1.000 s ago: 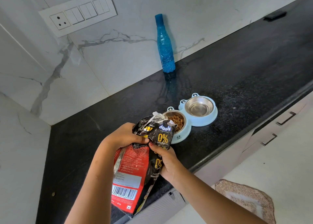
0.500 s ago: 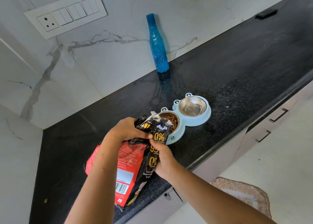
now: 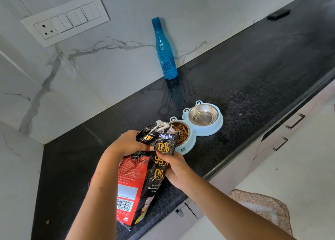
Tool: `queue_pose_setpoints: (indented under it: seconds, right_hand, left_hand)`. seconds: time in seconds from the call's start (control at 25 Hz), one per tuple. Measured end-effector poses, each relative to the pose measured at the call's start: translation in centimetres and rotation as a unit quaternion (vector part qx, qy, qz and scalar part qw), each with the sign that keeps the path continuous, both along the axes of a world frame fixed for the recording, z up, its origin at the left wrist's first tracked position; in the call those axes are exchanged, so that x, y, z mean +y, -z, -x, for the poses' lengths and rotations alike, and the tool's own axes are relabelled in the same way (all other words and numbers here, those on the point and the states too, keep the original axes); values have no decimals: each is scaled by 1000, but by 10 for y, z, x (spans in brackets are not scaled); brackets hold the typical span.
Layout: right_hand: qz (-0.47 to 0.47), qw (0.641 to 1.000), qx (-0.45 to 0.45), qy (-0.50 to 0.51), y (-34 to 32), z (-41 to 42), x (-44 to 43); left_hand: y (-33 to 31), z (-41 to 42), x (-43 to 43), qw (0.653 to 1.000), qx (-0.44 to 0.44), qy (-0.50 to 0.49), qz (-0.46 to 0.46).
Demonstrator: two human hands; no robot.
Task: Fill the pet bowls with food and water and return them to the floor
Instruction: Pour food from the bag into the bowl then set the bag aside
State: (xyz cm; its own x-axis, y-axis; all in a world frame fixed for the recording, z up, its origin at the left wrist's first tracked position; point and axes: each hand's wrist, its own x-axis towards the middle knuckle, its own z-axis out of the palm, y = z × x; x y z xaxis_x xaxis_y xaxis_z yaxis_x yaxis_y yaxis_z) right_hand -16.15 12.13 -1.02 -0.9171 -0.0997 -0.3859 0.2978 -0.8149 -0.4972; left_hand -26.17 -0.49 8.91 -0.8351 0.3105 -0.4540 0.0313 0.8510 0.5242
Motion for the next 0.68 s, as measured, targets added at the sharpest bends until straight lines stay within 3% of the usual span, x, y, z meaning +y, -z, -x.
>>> queue_pose_setpoints:
  seconds: [0.36, 0.68]
  right_hand:
    - [10, 998, -30, 48, 0, 0, -5]
    - [79, 995, -52, 15, 3, 1, -4]
  left_hand:
    - [-3, -6, 0, 997, -34, -29, -55]
    - [6, -4, 2, 997, -20, -33, -64]
